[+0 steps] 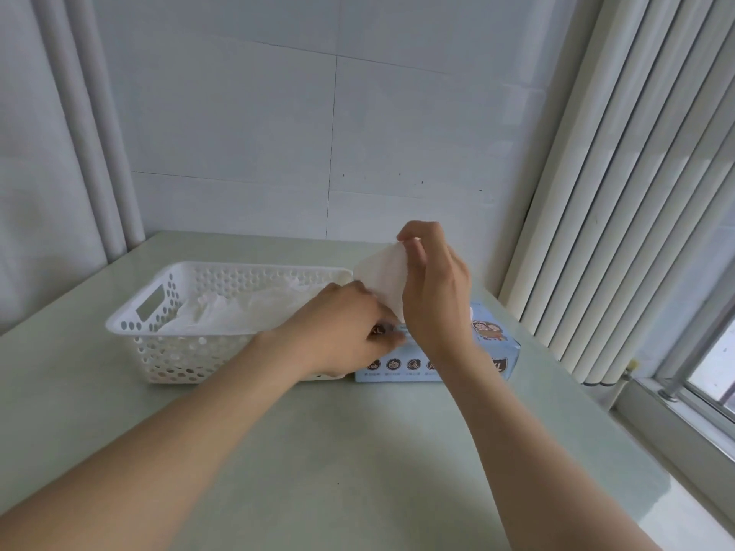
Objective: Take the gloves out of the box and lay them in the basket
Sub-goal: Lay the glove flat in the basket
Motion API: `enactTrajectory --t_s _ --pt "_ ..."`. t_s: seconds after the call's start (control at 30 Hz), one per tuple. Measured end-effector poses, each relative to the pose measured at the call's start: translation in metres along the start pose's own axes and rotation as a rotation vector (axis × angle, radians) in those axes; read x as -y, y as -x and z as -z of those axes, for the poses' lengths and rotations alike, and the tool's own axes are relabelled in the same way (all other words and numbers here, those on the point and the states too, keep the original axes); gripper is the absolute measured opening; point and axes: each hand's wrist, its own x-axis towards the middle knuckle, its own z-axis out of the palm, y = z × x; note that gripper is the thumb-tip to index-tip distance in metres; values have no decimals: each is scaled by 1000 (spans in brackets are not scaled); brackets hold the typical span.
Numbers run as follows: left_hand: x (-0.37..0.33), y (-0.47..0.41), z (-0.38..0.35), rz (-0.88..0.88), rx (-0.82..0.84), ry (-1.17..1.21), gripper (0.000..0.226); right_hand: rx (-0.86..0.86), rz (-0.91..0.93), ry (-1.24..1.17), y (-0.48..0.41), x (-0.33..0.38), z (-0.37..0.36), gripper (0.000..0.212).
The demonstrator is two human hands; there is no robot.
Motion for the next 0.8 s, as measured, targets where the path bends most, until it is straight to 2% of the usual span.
enactTrajectory --t_s 0.1,0.2,0.3,0.37,0.47,0.57,0.67,0.77,0.8 --pt "2 1 16 105 -79 201 32 -85 -228 -126 -2 -3 5 20" --pt "2 1 24 186 -273 414 36 -128 -412 -250 -5 -3 9 19" --pt "5 -3 24 279 -440 615 17 -128 -567 -385 -9 -1 9 20" --pt "4 -4 24 310 -394 753 22 -106 -620 -465 -10 0 8 21" --pt "2 -5 27 242 -322 987 27 -14 -615 -573 -9 -1 9 11" --pt "2 -4 28 244 -361 1101 26 110 -645 -607 -6 5 12 24" --pt "5 -6 28 302 -390 1179 25 198 -691 -721 -4 14 13 24" --pt "7 -7 30 376 -400 1274 24 245 -842 -804 -6 25 15 16" --pt "8 -7 31 403 -425 1287 24 289 -921 -840 -7 28 17 22"
